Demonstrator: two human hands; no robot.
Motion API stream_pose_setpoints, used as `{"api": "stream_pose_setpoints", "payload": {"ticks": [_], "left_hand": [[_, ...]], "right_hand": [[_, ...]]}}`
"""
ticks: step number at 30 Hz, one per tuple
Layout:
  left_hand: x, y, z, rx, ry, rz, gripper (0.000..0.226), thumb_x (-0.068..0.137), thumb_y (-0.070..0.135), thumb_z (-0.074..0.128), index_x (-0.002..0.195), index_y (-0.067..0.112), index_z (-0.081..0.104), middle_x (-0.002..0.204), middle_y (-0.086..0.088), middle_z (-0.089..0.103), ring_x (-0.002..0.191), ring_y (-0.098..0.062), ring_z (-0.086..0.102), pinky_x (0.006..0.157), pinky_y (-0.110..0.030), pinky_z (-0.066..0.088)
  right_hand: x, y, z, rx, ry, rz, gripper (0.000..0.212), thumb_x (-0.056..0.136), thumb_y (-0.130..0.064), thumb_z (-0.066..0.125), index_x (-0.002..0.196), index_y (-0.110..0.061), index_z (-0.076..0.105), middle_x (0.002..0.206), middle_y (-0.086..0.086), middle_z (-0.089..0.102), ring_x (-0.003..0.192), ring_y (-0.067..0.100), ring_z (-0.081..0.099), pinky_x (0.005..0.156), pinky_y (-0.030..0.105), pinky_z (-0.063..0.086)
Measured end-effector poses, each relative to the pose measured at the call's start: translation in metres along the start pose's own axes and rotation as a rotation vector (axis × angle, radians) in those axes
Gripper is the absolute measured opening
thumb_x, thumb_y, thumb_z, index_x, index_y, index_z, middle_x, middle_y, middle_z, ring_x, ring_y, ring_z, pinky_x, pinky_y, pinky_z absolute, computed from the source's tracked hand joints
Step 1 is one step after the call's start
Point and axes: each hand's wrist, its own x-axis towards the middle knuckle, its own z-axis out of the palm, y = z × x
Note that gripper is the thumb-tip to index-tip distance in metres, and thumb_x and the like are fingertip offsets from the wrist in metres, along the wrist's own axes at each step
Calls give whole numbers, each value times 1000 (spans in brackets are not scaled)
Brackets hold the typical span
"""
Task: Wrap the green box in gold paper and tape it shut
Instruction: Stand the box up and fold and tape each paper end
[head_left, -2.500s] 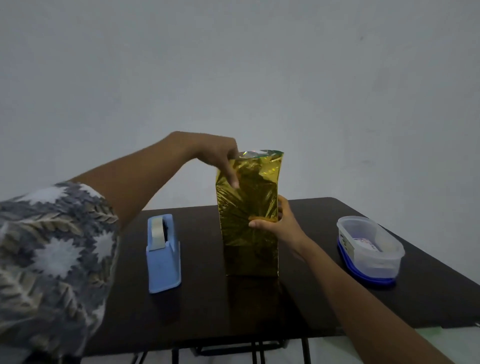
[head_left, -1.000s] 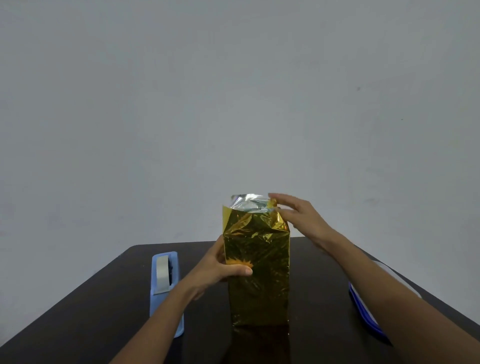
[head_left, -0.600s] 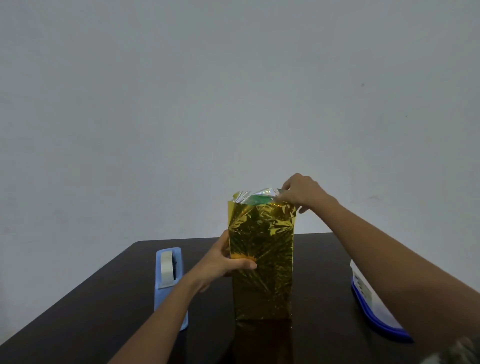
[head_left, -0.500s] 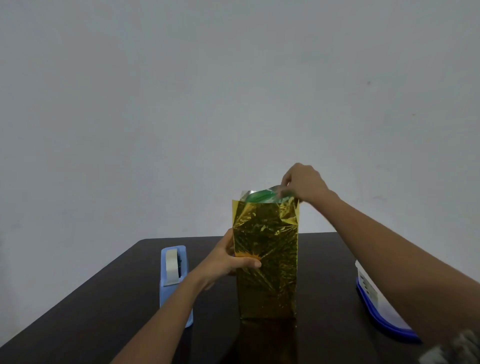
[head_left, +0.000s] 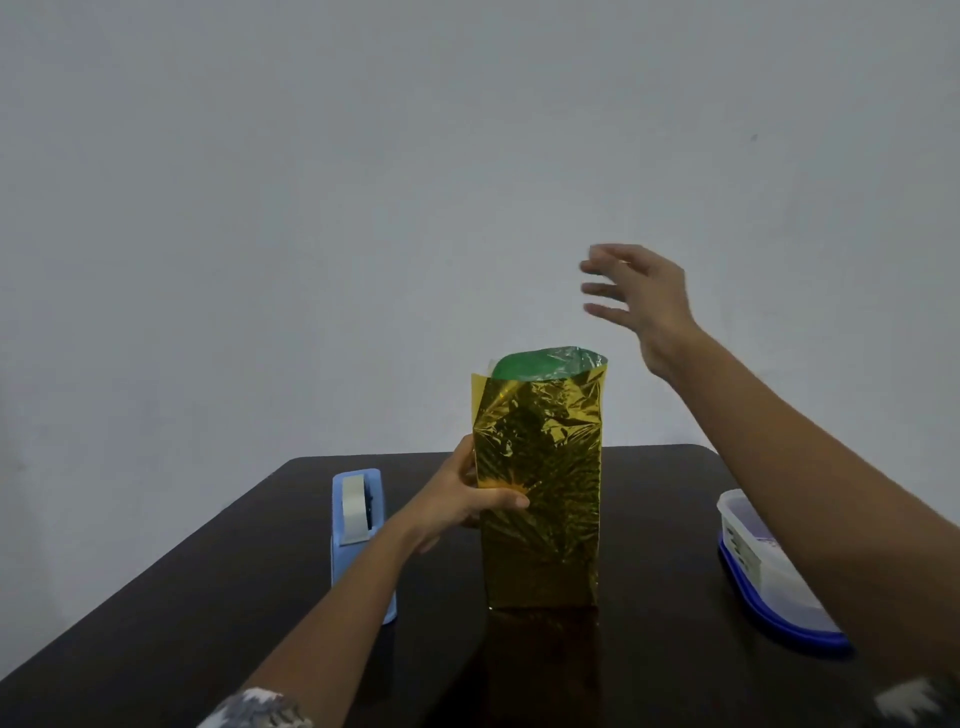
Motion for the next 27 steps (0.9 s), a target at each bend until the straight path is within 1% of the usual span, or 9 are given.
{"api": "stream_pose_setpoints", "payload": {"ticks": [3,5,8,11,13,16,19,22,27], "left_hand": [[2,0,1,-14,-8,-1,83,60,25,86,127,35,38,123,8,52,116,-18,49,79,-31,48],[2,-1,1,-23,-6,5,85,55,31,86,127,37,39,123,8,52,117,-18,49,80,-33,48],[2,-3,1,-39,2,6,76,62,23,84,122,38,41,122,9,52,118,-19,48,85,-34,48],[2,-2,0,-34,5,8,73,58,26,82,118,40,42,121,10,52,116,-17,49,91,-39,48],[1,-2,1,-35,3,10,74,58,27,81,119,39,42,121,10,52,115,-17,49,88,-36,49],[0,-3,0,-47,0,22,74,58,24,85,116,40,42,118,10,52,113,-16,51,80,-29,48],[-1,-4,-2,-44,0,32,74,53,30,84,114,42,43,119,11,53,111,-11,51,82,-28,49],[-1,-4,-3,-42,-9,38,79,50,29,89,114,40,43,118,11,53,110,-12,52,80,-25,48],[-3,-2,-1,-35,-10,53,69,59,25,82,114,38,43,113,15,53,102,-2,52,72,-17,47]], "right_hand": [[-20,28,-21,-101,170,46,4,90,-19,61,91,-18,64,96,-1,63,98,18,59,83,33,52],[-39,56,-30,-141,200,106,4,91,-16,58,93,-17,61,104,1,61,109,23,56,88,38,49],[-60,81,-32,-149,89,150,8,91,-11,58,85,-16,61,116,4,57,114,25,53,93,43,45],[-63,84,-23,-155,-38,138,15,90,-11,59,80,-21,64,129,3,50,114,22,52,89,41,43],[-60,81,-18,-216,-118,111,14,90,-13,59,82,-22,66,133,1,47,116,19,51,87,38,41],[-55,76,-17,-323,-221,93,11,90,-16,59,91,-21,68,139,-2,43,126,18,43,96,36,36],[-47,69,-18,-412,-331,69,16,91,-18,57,92,-31,66,146,-2,37,134,16,34,106,37,29],[-42,64,-19,-449,-451,75,21,92,-18,57,95,-36,66,150,-5,32,138,12,29,104,28,25],[-35,58,-21,-482,-576,142,25,91,-20,57,114,-27,65,152,-6,29,140,10,25,106,27,26]]}}
